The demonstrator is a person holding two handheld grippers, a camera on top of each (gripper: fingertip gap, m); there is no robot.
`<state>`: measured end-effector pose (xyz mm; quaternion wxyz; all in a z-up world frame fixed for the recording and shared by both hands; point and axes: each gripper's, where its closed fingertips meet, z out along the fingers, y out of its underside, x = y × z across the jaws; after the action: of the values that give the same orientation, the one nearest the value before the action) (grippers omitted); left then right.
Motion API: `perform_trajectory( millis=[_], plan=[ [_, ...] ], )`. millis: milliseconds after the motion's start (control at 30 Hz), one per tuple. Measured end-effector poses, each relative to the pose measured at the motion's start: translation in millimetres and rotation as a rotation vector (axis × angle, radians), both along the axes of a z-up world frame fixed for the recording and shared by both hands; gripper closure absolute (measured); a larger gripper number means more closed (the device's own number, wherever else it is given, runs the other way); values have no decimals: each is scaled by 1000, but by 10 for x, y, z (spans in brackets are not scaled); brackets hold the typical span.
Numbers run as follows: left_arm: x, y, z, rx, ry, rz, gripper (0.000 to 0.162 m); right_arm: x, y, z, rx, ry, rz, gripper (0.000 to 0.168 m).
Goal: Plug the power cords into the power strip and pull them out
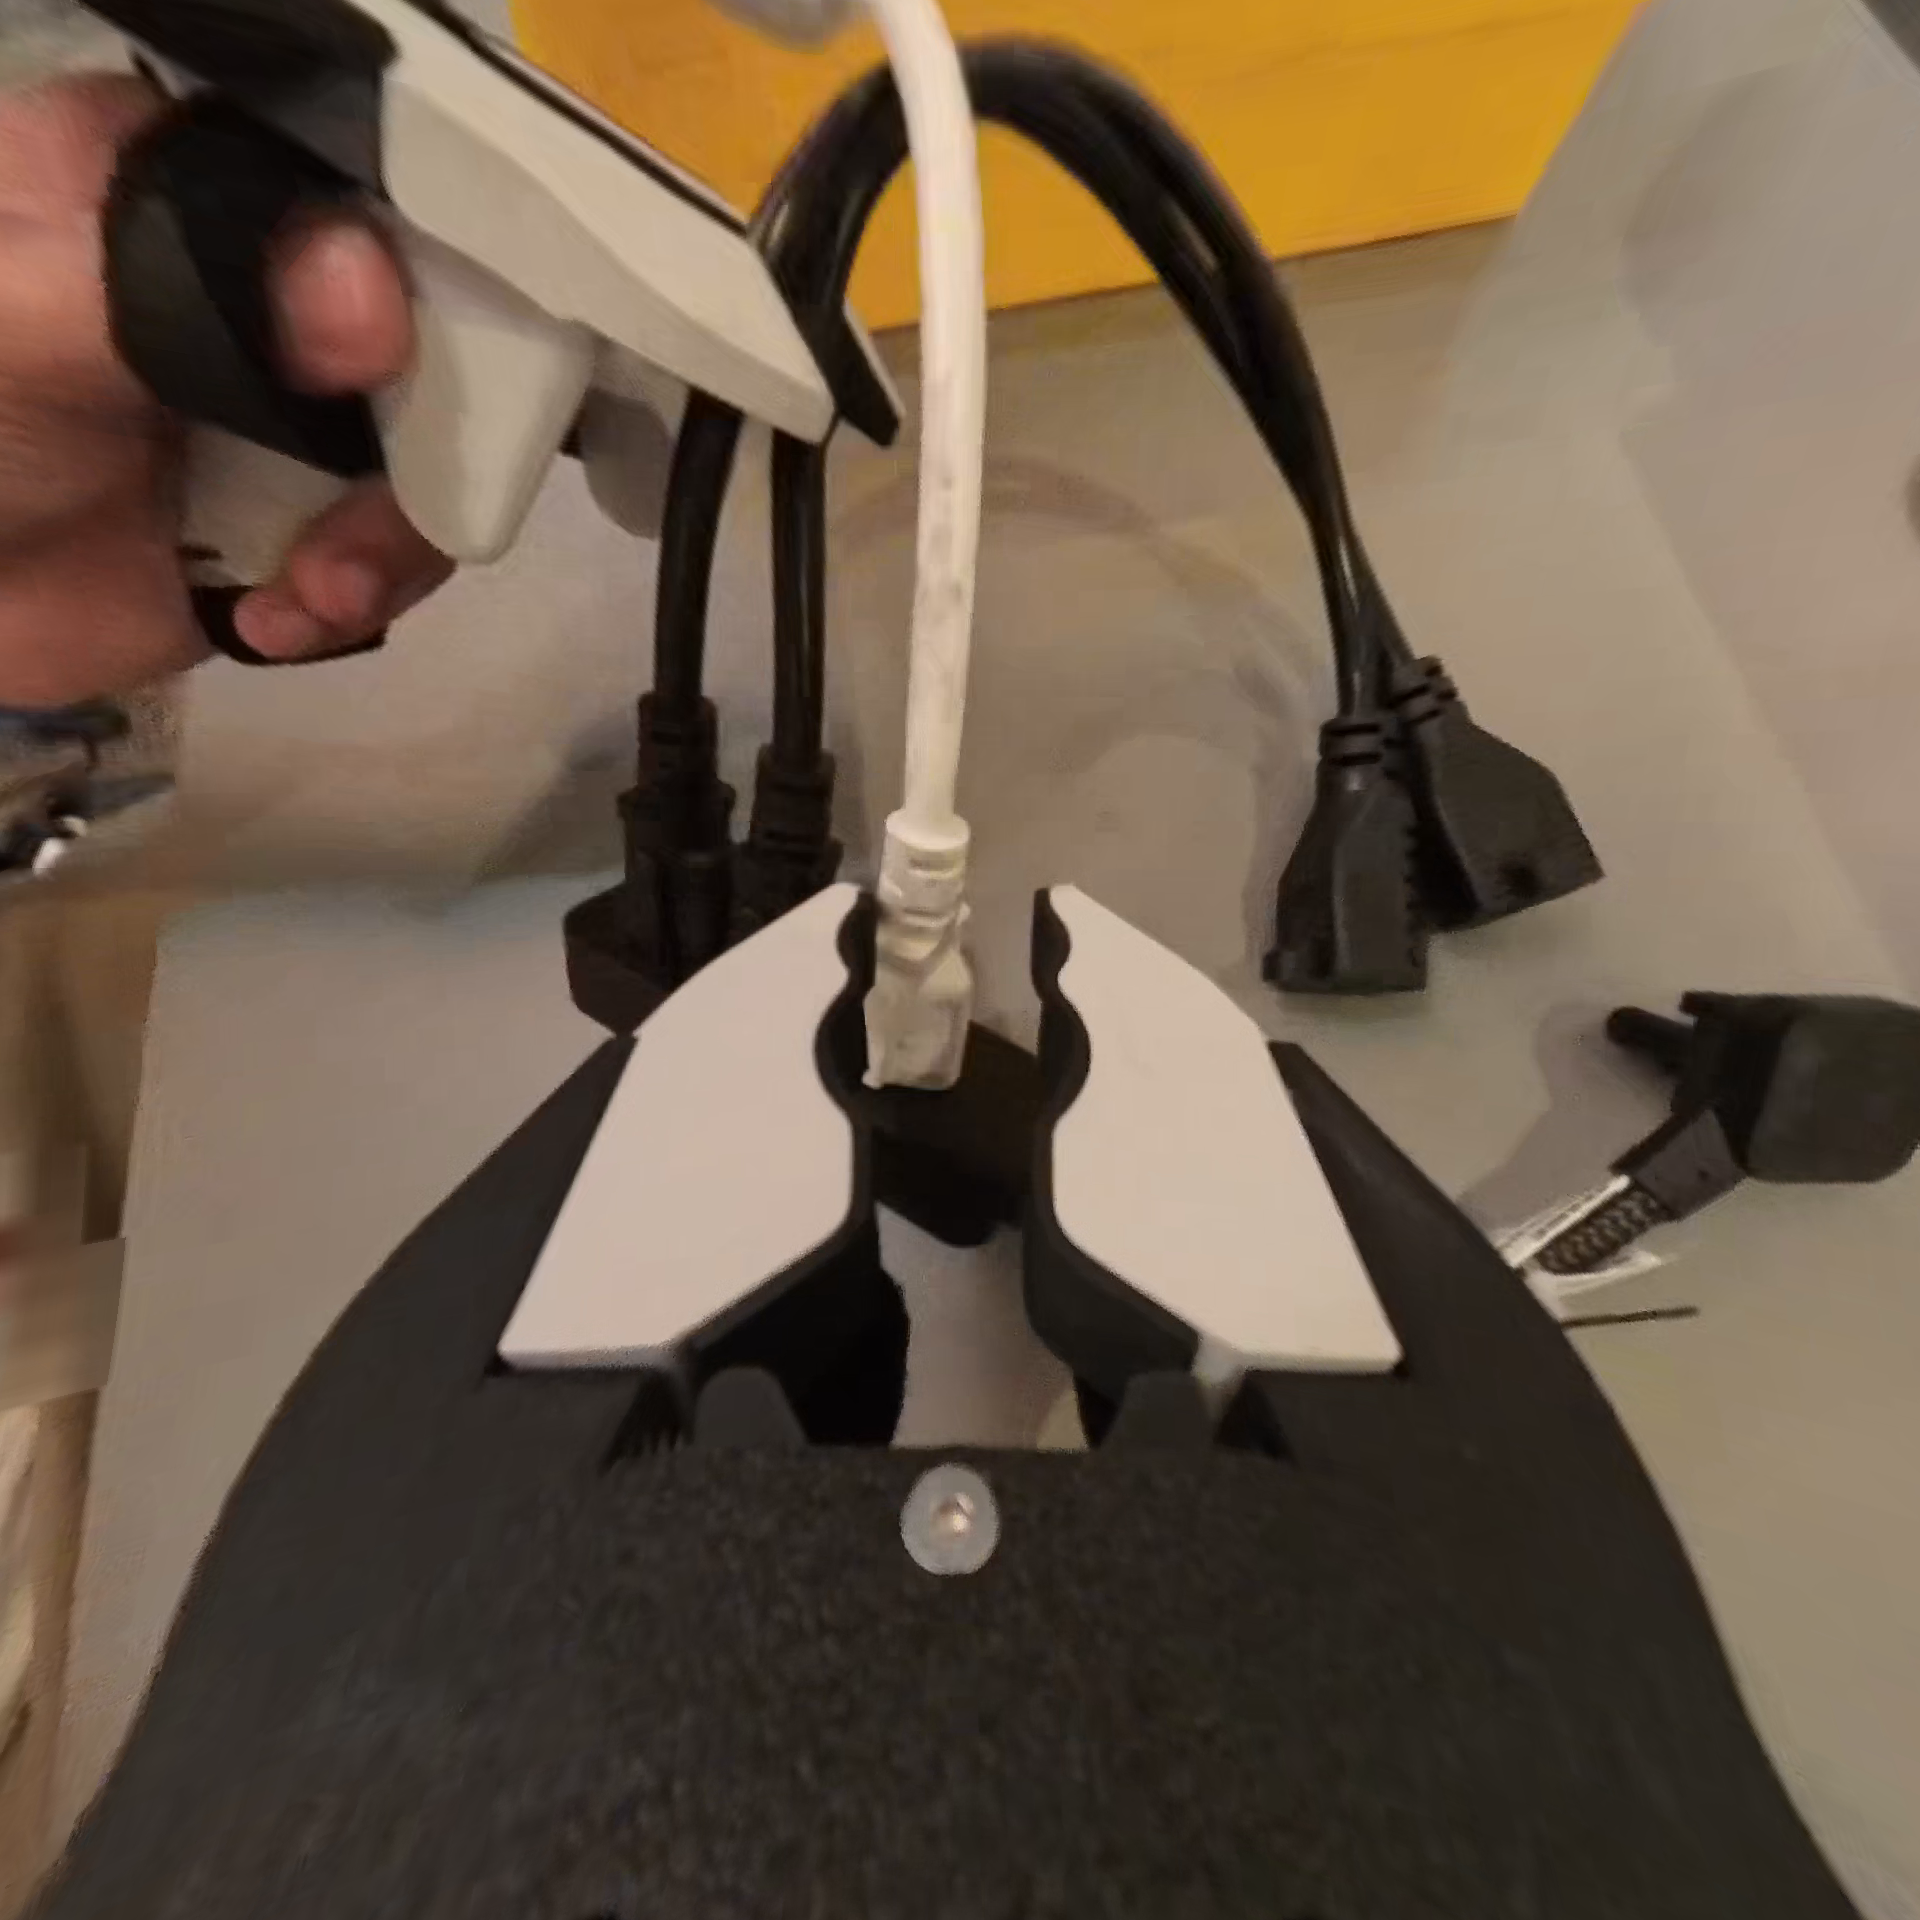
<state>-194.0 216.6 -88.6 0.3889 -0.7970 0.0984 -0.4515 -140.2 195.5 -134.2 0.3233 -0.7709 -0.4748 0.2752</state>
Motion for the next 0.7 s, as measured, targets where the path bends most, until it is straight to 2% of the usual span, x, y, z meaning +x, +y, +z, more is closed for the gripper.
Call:
perform_trajectory(
  millis=[100,167,200,267,367,400,433,533,567,633,667,700],
  plan=[
    [229,27,255,309,271,-195,146,-119,-13,35,-65,182,-65,143],
    [374,-98,314,538,449,-384,147,-92,-6,85,-18,237,-99,143],
    [394,-142,309,594,491,-450,148,-56,-23,131,-7,263,-98,142],
    [384,-194,270,580,483,-548,150,-7,-54,283,-3,360,-98,139],
    [350,-184,181,564,464,-609,147,-27,-57,306,149,313,-54,138],
    [358,-177,166,565,450,-606,146,-62,-77,332,185,304,-33,140],
    [369,-167,151,573,436,-595,145,-107,-138,339,180,293,12,159],
    [361,-188,70,597,389,-566,142,-122,-128,333,161,251,13,160],
    [336,-214,-53,570,418,-578,134,-108,-120,332,165,238,8,160],
    [311,-278,-370,522,501,-623,110,-90,-145,324,159,222,13,160],
    [308,-289,-521,508,564,-648,103,-93,-183,316,145,221,28,160],
    [314,-254,-617,510,627,-644,104,-94,-203,314,146,221,32,160]
  ],
)
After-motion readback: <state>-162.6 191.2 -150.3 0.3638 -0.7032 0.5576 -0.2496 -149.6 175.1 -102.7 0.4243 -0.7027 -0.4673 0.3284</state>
